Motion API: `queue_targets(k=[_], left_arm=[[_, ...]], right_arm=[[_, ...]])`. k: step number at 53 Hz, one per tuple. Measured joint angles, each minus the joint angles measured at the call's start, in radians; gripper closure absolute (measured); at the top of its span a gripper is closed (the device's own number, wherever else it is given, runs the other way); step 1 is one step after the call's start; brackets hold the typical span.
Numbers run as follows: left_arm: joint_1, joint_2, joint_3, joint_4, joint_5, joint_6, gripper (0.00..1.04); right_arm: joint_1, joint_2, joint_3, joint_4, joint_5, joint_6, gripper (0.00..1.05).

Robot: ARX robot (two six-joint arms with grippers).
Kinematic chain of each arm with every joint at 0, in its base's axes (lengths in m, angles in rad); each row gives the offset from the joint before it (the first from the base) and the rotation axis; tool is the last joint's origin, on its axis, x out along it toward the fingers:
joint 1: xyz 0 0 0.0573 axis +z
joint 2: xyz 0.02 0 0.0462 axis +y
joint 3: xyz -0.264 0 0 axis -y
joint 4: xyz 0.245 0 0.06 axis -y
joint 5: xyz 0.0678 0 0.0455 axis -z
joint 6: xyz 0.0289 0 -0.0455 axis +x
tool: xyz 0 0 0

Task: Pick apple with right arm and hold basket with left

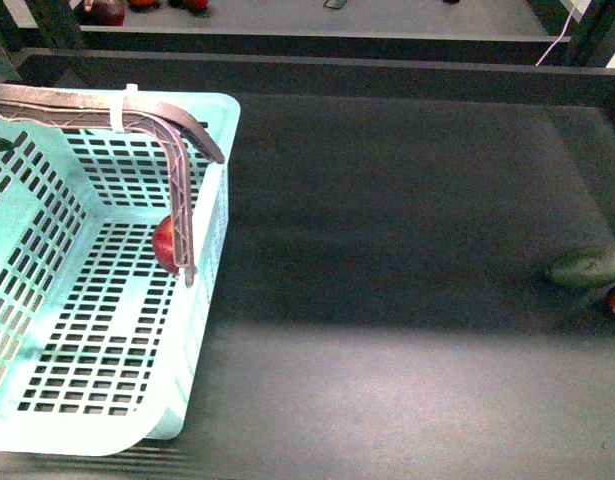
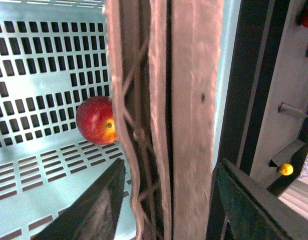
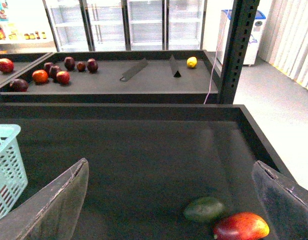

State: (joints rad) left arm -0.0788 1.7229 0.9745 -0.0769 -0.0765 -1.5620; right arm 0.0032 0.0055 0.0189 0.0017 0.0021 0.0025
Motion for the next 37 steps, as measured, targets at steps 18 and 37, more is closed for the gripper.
queue_targets(k=[18, 37], left_arm=[[-0.015, -0.286, -0.064, -0.258, -0.005, -0.007, 0.07], [-0.017, -0.492, -0.249, 0.061, -0.011, 0.389, 0.21]], right_arm=[[0.000, 0.000, 0.000, 0.000, 0.000, 0.000, 0.09], [0.000, 0.000, 0.000, 0.000, 0.000, 0.000, 0.09]])
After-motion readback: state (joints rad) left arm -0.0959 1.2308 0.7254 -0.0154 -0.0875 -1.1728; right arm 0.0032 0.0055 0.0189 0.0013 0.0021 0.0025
